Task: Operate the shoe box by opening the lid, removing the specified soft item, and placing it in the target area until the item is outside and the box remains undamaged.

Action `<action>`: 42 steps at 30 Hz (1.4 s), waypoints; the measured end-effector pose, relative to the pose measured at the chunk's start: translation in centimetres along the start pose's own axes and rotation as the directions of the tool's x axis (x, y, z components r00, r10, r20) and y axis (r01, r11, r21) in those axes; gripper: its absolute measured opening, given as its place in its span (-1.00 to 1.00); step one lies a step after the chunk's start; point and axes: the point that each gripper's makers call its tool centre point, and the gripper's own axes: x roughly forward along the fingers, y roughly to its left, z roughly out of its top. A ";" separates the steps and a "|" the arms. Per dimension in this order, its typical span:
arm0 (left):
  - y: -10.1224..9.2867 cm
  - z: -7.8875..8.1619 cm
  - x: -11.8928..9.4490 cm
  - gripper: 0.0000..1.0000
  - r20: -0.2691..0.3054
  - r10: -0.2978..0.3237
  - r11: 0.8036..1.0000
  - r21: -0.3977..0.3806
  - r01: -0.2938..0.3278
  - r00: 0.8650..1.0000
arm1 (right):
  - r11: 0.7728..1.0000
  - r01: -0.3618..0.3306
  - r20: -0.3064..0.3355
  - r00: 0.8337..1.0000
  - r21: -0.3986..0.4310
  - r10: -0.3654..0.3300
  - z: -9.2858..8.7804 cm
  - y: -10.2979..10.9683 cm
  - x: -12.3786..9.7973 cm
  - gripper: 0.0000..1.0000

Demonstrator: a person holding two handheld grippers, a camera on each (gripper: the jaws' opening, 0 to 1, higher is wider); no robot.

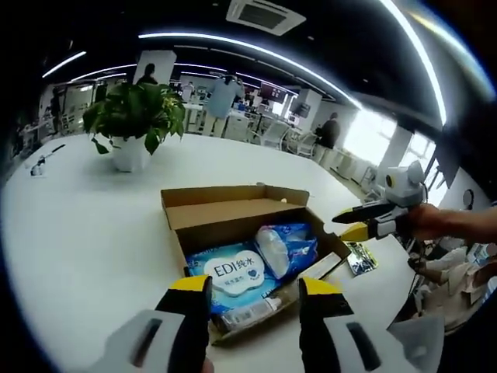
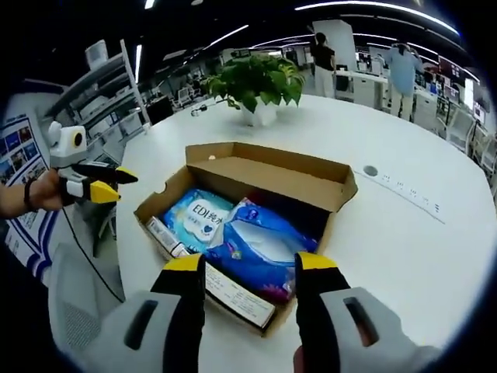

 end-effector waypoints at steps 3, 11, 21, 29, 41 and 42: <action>-0.4 0.5 -0.3 -0.06 0.010 -0.003 1.000 0.011 0.003 1.000 | 0.999 -0.008 -0.044 0.999 -0.052 0.006 -0.2 -0.1 0.9 -0.09; -1.7 0.3 -1.0 0.06 -0.019 -0.019 0.997 0.069 0.020 1.000 | 0.969 -0.059 -0.170 0.985 -0.241 0.018 -0.2 -0.5 3.5 0.03; -1.8 -0.4 -1.4 0.07 -0.038 -0.032 0.995 0.090 0.035 0.999 | 0.940 -0.150 -0.316 0.948 -0.307 0.048 -1.6 -2.7 7.0 0.16; -1.8 -1.4 -1.5 0.07 -0.057 -0.035 0.993 0.115 0.042 0.998 | 0.904 -0.198 -0.394 0.918 -0.379 0.036 -2.7 -2.2 8.5 0.13; -2.9 -2.0 -2.1 0.06 -0.060 -0.031 0.994 0.102 0.037 0.998 | 0.812 -0.248 -0.484 0.874 -0.528 -0.048 -3.3 -3.1 10.1 0.12; -2.9 -2.1 -2.0 0.06 -0.065 -0.030 0.994 0.101 0.036 0.997 | 0.781 -0.267 -0.497 0.865 -0.564 -0.063 -3.5 -3.1 10.2 0.12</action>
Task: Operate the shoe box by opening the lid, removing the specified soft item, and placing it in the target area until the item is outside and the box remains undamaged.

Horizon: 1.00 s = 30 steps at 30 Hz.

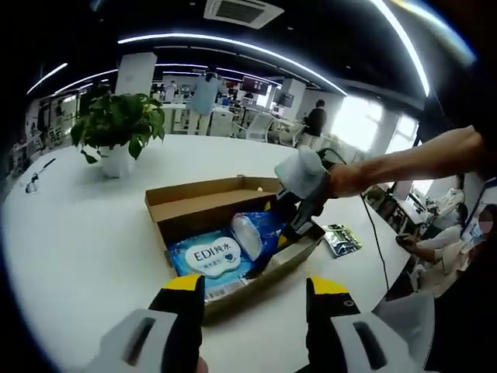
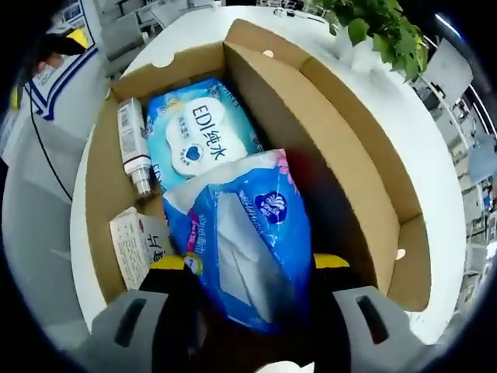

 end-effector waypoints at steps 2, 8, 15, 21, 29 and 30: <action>0.2 -0.4 0.1 0.06 -0.004 0.000 1.000 -0.003 -0.001 1.000 | 0.999 0.008 -0.017 1.000 -0.038 -0.008 -0.1 0.1 0.3 0.12; 0.2 -1.0 -0.3 0.05 -0.012 0.005 1.000 -0.024 -0.006 1.000 | 0.998 0.009 -0.032 0.999 -0.060 -0.011 -0.6 0.0 1.7 0.10; 0.3 -0.8 -0.4 0.02 -0.008 0.003 0.999 -0.041 -0.003 1.000 | 0.998 0.034 0.002 0.999 -0.045 -0.034 -0.1 0.5 1.0 -0.26; 0.9 0.1 -0.7 0.01 0.018 0.009 0.998 -0.061 -0.008 1.000 | 0.999 0.030 0.049 0.998 -0.019 -0.029 0.7 0.4 -0.1 -0.41; 0.8 0.4 -0.5 0.00 0.015 0.002 0.998 -0.057 -0.001 1.000 | 0.999 0.039 0.091 0.995 -0.011 -0.037 1.3 1.3 -2.3 -0.45; 0.9 0.5 -0.5 -0.01 0.015 0.001 0.999 -0.054 0.000 1.000 | 0.999 0.050 0.096 0.994 -0.015 -0.048 1.4 1.2 -2.5 -0.45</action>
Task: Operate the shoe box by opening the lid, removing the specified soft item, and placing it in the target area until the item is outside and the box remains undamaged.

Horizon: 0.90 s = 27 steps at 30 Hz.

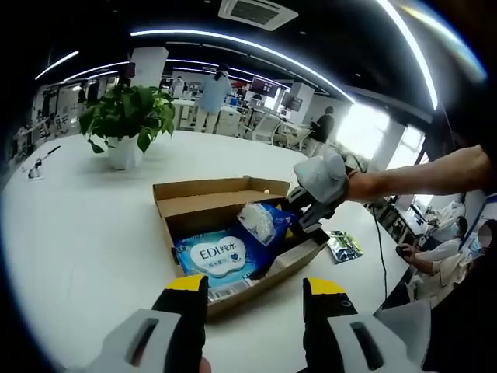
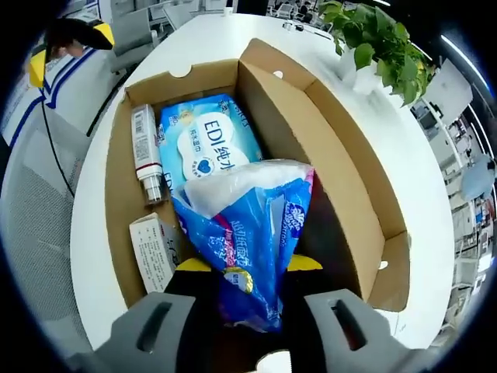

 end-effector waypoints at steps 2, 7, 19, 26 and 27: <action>-0.1 0.1 0.1 -0.01 -0.001 -0.003 1.000 0.002 0.003 1.000 | 1.000 0.008 0.008 1.000 -0.002 -0.008 0.2 0.0 -0.5 -0.46; -0.4 0.2 0.3 -0.01 -0.003 -0.014 1.000 0.003 0.014 1.000 | 1.000 0.026 0.025 0.999 -0.003 -0.026 0.5 -0.1 -1.5 -0.46; -1.4 0.9 0.5 -0.02 0.004 -0.033 0.999 0.016 0.033 0.999 | 0.997 0.077 0.077 0.994 0.013 -0.077 1.3 -1.3 -4.2 -0.47; -1.8 1.0 0.6 -0.02 0.004 -0.042 0.999 0.012 0.042 0.999 | 0.995 0.096 0.085 0.992 -0.004 -0.095 1.6 -1.0 -5.5 -0.47; -1.8 1.0 0.6 -0.02 0.005 -0.043 0.999 0.013 0.043 0.999 | 0.995 0.100 0.084 0.991 -0.007 -0.099 1.5 -1.0 -5.7 -0.47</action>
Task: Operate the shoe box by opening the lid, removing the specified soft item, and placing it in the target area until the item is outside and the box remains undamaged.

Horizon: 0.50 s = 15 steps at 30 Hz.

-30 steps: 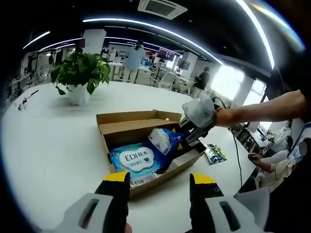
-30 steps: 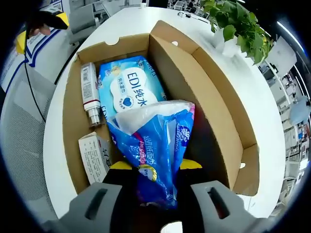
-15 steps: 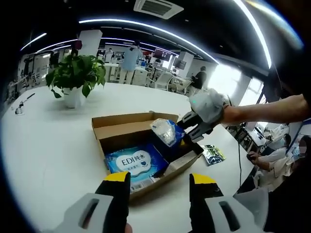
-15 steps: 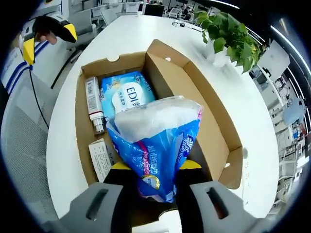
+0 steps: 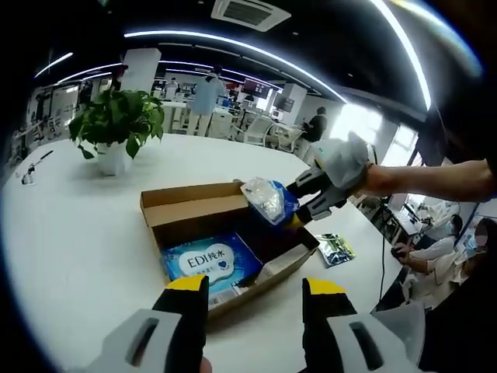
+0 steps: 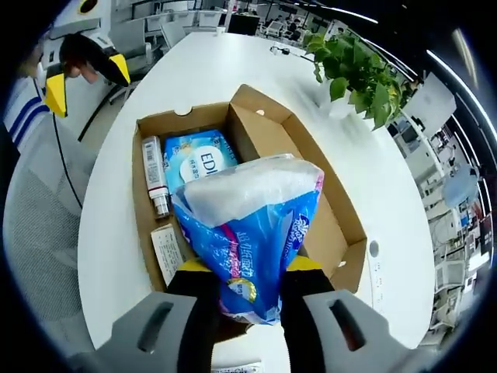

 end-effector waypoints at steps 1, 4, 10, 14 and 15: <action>-0.1 0.1 0.0 -0.02 0.000 -0.004 1.000 0.005 0.004 1.000 | 1.000 0.001 0.000 1.000 0.000 -0.001 0.0 0.0 0.0 -0.47; -0.4 0.2 0.0 -0.02 0.002 -0.008 1.000 0.011 0.008 1.000 | 1.000 0.013 0.005 1.000 -0.007 -0.013 0.1 -0.2 -0.6 -0.48; -0.7 0.3 0.6 -0.02 -0.001 -0.030 1.000 0.008 0.030 1.000 | 0.998 0.057 0.019 0.998 -0.005 -0.057 0.2 -1.2 -2.8 -0.48; -1.2 0.6 1.1 -0.02 -0.005 -0.050 0.999 0.019 0.050 0.999 | 0.997 0.083 0.016 0.996 -0.004 -0.083 -0.4 -1.8 -4.0 -0.48; -1.4 0.7 1.3 -0.02 -0.005 -0.056 0.998 0.023 0.056 0.998 | 0.996 0.092 0.012 0.996 -0.001 -0.092 -0.7 -2.0 -4.5 -0.48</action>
